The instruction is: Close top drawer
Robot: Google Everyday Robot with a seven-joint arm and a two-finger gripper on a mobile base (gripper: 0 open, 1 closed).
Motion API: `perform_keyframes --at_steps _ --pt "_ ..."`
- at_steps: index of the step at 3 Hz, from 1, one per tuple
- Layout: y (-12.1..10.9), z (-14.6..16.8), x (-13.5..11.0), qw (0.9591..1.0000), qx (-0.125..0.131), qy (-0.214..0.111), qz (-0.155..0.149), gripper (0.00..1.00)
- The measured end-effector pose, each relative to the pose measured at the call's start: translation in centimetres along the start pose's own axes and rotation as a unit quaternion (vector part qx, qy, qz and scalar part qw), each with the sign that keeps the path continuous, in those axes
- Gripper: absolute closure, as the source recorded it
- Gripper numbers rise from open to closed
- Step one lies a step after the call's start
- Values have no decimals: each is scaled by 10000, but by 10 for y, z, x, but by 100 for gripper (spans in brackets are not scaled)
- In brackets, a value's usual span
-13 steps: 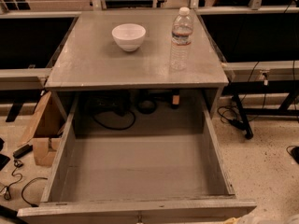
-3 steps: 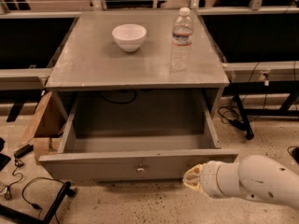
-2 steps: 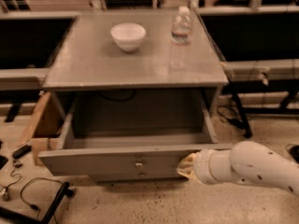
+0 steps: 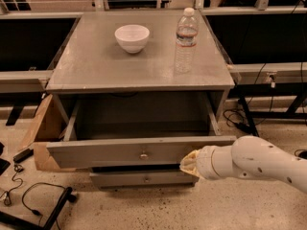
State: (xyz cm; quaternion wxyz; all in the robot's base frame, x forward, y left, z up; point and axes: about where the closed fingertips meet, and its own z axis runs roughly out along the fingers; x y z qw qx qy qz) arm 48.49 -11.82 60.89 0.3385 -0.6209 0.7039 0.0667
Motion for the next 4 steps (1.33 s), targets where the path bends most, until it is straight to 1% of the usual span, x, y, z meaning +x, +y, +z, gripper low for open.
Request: perform_keyframes --at_steps 1,2,3,4 --pt "0 7 2 10000 -42 -15 -4 100" --pt "-3 38 17 9996 -245 -117 60 100" --pt "-5 48 23 9994 -319 -156 29 100" --pt "-12 51 24 9994 -313 -169 -27 100"
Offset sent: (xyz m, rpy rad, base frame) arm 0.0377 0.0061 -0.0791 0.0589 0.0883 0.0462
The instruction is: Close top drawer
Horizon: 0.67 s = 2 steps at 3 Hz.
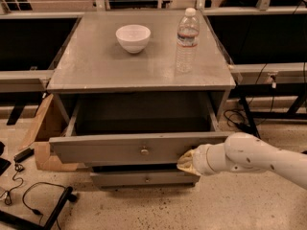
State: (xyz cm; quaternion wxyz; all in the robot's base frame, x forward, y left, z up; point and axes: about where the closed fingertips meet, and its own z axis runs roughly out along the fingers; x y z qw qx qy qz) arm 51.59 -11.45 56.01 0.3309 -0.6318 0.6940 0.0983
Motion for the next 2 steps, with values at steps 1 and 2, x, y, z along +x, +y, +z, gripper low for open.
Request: perform_keyframes --at_steps 1,2 --pt "-11 0 0 10000 18 4 -65 100" --pt "-16 11 11 9994 -250 116 -215 100"
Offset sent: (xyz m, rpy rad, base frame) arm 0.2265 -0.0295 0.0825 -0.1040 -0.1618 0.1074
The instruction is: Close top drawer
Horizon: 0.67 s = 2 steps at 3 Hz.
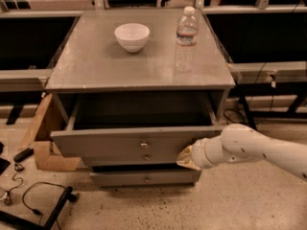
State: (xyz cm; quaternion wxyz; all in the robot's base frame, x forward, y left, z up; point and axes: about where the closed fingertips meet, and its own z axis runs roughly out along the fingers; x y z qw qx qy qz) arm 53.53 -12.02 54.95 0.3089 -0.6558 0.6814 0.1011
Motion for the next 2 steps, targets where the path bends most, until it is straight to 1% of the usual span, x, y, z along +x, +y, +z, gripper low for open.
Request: perform_keyframes --at_steps 1,2 --pt "-8 14 11 9993 -335 116 -94 100" --pt "-8 14 11 9993 -352 122 -104 100"
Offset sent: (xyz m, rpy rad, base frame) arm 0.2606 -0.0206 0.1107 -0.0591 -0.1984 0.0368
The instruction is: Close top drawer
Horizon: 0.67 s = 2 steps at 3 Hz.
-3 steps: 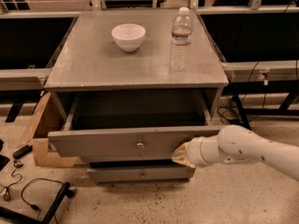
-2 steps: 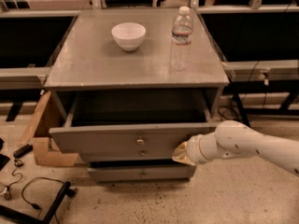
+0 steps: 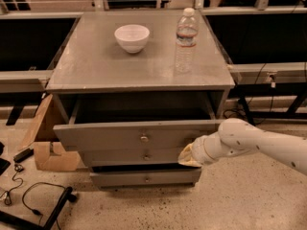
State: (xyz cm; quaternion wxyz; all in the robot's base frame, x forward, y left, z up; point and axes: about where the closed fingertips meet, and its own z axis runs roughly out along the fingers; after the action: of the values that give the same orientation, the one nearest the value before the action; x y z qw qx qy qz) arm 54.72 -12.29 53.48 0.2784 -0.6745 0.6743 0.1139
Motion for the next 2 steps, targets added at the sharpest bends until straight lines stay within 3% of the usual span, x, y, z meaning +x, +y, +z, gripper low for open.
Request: perform_keyframes --at_steps 1,2 --pt "-27 -7 -4 9999 114 7 -66 100" --pt "-38 1 1 9998 -144 120 -92 100"
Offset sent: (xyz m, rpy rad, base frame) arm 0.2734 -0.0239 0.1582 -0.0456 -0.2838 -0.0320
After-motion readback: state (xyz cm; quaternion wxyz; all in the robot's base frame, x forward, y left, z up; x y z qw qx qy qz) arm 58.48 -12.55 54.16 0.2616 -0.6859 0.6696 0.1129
